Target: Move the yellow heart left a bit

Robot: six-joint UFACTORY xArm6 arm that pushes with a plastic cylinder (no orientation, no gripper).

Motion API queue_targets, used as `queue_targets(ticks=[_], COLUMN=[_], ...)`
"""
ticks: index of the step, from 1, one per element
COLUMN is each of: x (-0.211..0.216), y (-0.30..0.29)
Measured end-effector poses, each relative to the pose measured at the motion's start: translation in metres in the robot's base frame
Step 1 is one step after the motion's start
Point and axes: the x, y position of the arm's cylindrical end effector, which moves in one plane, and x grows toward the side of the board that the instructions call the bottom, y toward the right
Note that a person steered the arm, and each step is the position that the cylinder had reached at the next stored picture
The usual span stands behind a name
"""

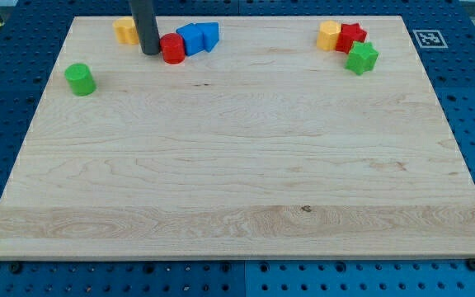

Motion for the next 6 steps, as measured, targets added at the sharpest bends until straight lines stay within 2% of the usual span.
queue_targets(ticks=[4, 5, 6], x=[-0.050, -0.048, -0.011], y=[-0.013, -0.043, -0.061])
